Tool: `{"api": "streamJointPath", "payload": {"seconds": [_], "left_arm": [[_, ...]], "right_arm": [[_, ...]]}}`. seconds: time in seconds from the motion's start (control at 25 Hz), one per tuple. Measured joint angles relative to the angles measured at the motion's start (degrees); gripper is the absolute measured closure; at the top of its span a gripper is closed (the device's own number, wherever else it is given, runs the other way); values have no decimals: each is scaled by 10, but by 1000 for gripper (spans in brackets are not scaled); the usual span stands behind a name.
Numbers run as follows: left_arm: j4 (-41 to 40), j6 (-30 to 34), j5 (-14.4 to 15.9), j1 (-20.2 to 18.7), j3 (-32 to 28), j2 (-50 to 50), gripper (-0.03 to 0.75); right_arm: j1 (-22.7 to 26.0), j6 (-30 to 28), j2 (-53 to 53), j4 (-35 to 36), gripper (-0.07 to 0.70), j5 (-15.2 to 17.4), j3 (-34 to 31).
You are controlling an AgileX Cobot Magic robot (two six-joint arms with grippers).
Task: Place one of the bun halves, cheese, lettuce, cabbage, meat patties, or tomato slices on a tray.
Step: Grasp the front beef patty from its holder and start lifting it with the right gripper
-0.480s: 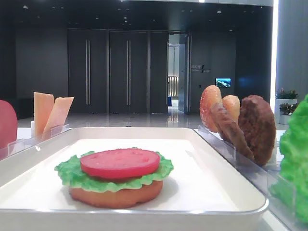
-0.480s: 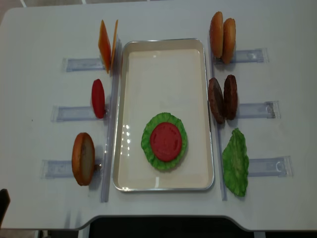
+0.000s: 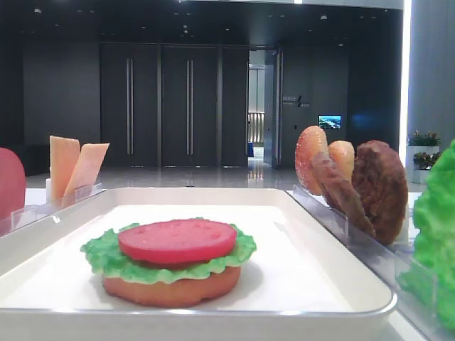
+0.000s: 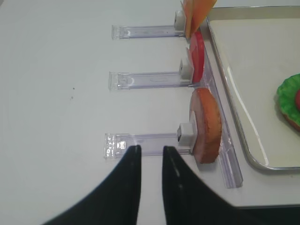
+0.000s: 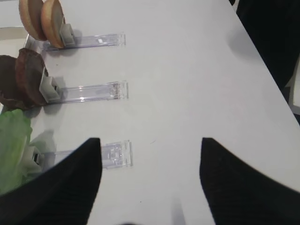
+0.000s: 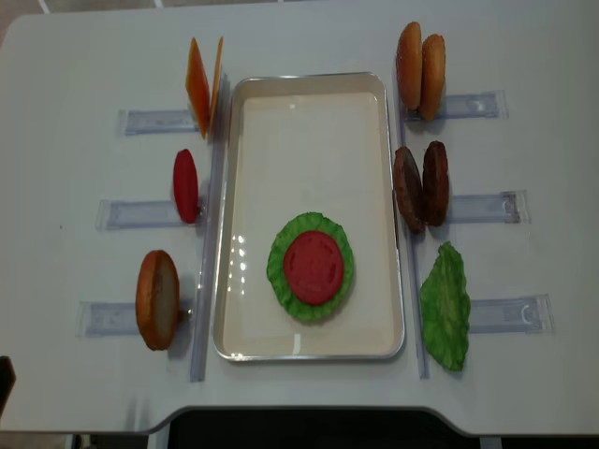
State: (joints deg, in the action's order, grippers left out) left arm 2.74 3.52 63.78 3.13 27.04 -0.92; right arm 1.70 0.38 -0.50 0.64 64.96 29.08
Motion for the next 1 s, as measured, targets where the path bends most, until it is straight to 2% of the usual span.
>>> {"api": "streamJointPath", "payload": {"seconds": [0.24, 0.36, 0.56, 0.76, 0.88, 1.0], "left_arm": [[0, 0, 0, 0, 0, 0, 619], [0, 0, 0, 0, 0, 0, 618], [0, 0, 0, 0, 0, 0, 620], [0, 0, 0, 0, 0, 0, 638], [0, 0, 0, 0, 0, 0, 668], [0, 0, 0, 0, 0, 0, 692]], "right_arm": [[0, 0, 5, 14, 197, 1, 1], [0, 0, 51, 19, 197, -5, 12], [0, 2, 168, 20, 197, -28, 42], [0, -4, 325, 20, 197, -33, 97], [0, -4, 416, 20, 197, -24, 148], [0, -4, 514, 20, 197, -1, 212]]}}
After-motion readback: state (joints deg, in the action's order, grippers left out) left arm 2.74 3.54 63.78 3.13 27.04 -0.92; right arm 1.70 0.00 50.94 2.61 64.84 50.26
